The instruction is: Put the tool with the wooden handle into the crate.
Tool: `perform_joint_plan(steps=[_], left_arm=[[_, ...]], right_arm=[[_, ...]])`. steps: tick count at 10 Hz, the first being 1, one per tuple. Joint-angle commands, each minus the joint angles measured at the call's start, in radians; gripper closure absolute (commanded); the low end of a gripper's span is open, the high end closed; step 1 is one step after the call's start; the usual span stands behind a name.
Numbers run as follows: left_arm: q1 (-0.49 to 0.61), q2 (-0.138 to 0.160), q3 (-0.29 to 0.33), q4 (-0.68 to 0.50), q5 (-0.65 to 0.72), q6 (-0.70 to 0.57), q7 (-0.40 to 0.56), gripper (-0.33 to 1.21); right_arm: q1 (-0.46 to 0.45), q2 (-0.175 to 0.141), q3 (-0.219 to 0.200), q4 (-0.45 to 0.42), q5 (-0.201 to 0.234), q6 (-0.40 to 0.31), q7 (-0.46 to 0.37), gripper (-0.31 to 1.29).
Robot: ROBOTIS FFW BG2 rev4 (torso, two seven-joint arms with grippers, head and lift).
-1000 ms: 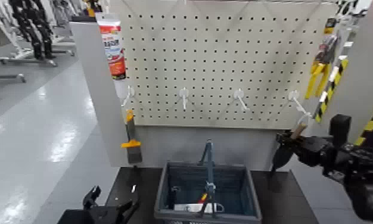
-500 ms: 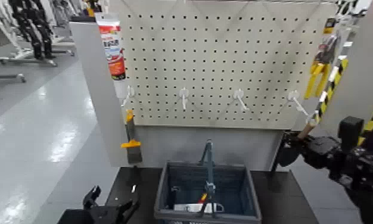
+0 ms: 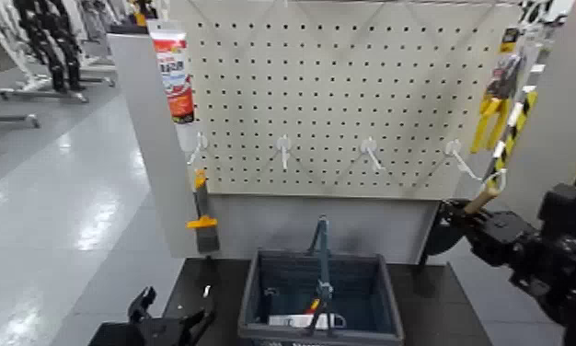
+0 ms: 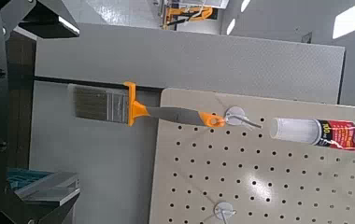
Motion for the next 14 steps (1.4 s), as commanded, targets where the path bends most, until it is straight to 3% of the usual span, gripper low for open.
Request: perform_joint_plan(steps=[1, 4, 8, 12, 14], left_arm=[[0.0, 0.0, 0.0, 0.0, 0.0, 0.0, 0.0, 0.11], [0.0, -0.001, 0.0, 0.001, 0.0, 0.0, 0.0, 0.11], [0.002, -0.001, 0.002, 0.001, 0.0, -0.002, 0.0, 0.11], [0.003, -0.001, 0.003, 0.0, 0.002, -0.005, 0.002, 0.11], [0.003, -0.001, 0.003, 0.0, 0.0, -0.005, 0.0, 0.11]], right_arm=[[0.043, 0.03, 0.008, -0.092, -0.056, 0.01, 0.0, 1.18], [0.069, 0.074, 0.034, -0.103, -0.128, -0.011, 0.003, 1.18], [0.073, 0.145, 0.094, 0.025, -0.248, -0.11, -0.029, 1.18], [0.069, 0.171, 0.186, 0.157, -0.374, -0.134, -0.092, 1.18], [0.055, 0.175, 0.233, 0.197, -0.411, -0.114, -0.112, 1.18]])
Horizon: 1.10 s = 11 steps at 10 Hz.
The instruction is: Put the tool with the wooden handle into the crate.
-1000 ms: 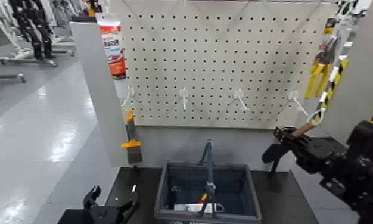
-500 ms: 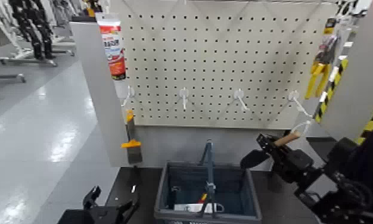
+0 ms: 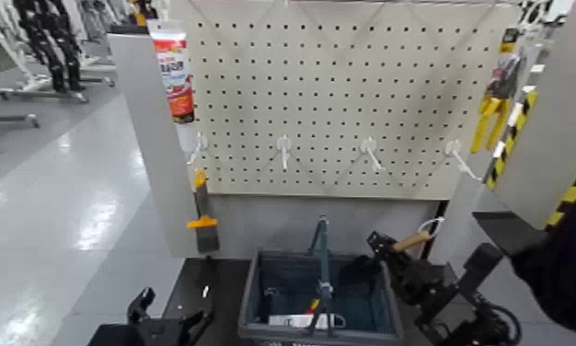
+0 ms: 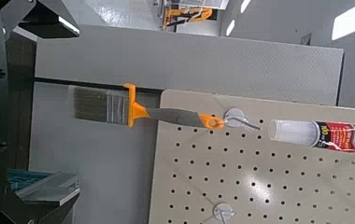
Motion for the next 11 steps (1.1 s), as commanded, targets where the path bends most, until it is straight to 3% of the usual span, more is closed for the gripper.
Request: perform_joint_plan(steps=[1, 5, 6, 7, 8, 9, 11], left_arm=[[0.0, 0.0, 0.0, 0.0, 0.0, 0.0, 0.0, 0.11], [0.0, 0.0, 0.001, 0.0, 0.0, -0.001, 0.001, 0.11], [0.0, 0.0, 0.001, 0.0, 0.0, -0.001, 0.001, 0.11], [0.0, 0.0, 0.001, 0.0, 0.0, -0.003, 0.001, 0.11], [0.001, 0.0, 0.001, 0.0, 0.002, -0.003, 0.001, 0.11], [0.001, 0.0, 0.003, 0.0, 0.002, -0.005, 0.0, 0.11], [0.001, 0.0, 0.003, 0.0, 0.002, -0.005, 0.001, 0.11]], right_arm=[[-0.016, 0.003, 0.054, 0.045, -0.05, 0.035, -0.016, 1.18], [-0.025, 0.0, 0.093, 0.057, -0.108, 0.13, -0.06, 1.15], [-0.025, 0.0, 0.098, 0.058, -0.128, 0.148, -0.065, 1.08], [-0.025, 0.0, 0.098, 0.055, -0.139, 0.156, -0.066, 0.8], [-0.024, 0.0, 0.093, 0.048, -0.141, 0.157, -0.068, 0.36], [-0.022, 0.0, 0.089, 0.038, -0.136, 0.156, -0.073, 0.11], [-0.013, 0.0, 0.075, 0.014, -0.114, 0.145, -0.094, 0.15]])
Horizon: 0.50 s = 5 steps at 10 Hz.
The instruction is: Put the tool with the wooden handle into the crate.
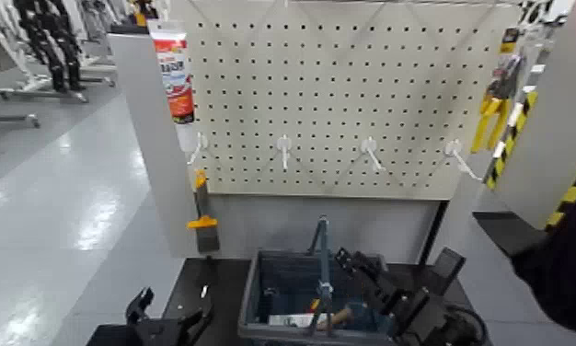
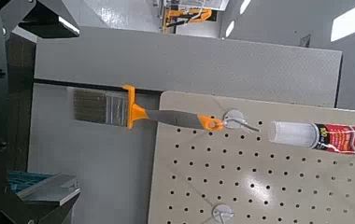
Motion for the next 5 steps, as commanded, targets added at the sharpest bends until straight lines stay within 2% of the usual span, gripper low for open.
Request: perform_joint_plan(steps=[1, 4, 5], left_arm=[[0.001, 0.0, 0.0, 0.0, 0.002, 0.0, -0.001, 0.11], [0.001, -0.002, 0.0, 0.0, 0.003, -0.002, -0.001, 0.11], [0.001, -0.002, 0.0, 0.0, 0.003, -0.002, -0.001, 0.11]], right_arm=[[0.015, 0.002, -0.018, -0.034, 0.031, -0.017, -0.029, 0.15], [0.054, 0.003, -0.038, -0.12, 0.123, -0.049, -0.106, 0.15], [0.078, 0.0, -0.043, -0.174, 0.176, -0.065, -0.16, 0.15]])
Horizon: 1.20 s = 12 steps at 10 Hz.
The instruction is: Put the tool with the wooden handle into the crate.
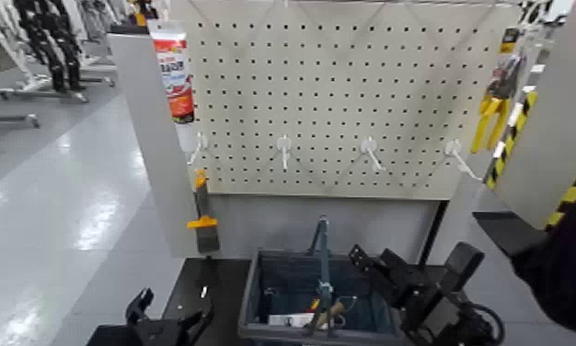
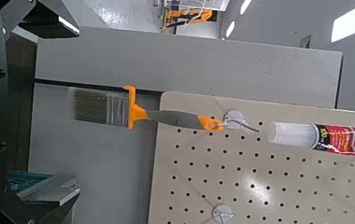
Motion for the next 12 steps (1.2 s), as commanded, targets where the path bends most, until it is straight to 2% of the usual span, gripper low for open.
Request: perform_joint_plan(steps=[1, 4, 6, 9, 12], left_arm=[[0.0, -0.001, 0.002, 0.0, 0.001, -0.001, 0.001, 0.11], [0.0, 0.001, 0.0, 0.0, 0.001, 0.0, 0.001, 0.11], [-0.002, 0.001, 0.0, 0.002, 0.001, 0.003, 0.001, 0.11], [-0.003, 0.001, -0.003, 0.002, -0.001, 0.007, -0.001, 0.11], [-0.003, 0.001, -0.003, 0.002, -0.001, 0.008, -0.001, 0.11]], right_arm=[[0.062, -0.004, -0.011, -0.122, 0.123, -0.033, -0.11, 0.15], [0.153, -0.001, -0.016, -0.208, 0.239, -0.105, -0.251, 0.15], [0.223, 0.015, -0.032, -0.251, 0.311, -0.166, -0.329, 0.15], [0.318, 0.039, -0.031, -0.268, 0.417, -0.281, -0.407, 0.15], [0.38, 0.051, -0.028, -0.259, 0.462, -0.365, -0.438, 0.15]])
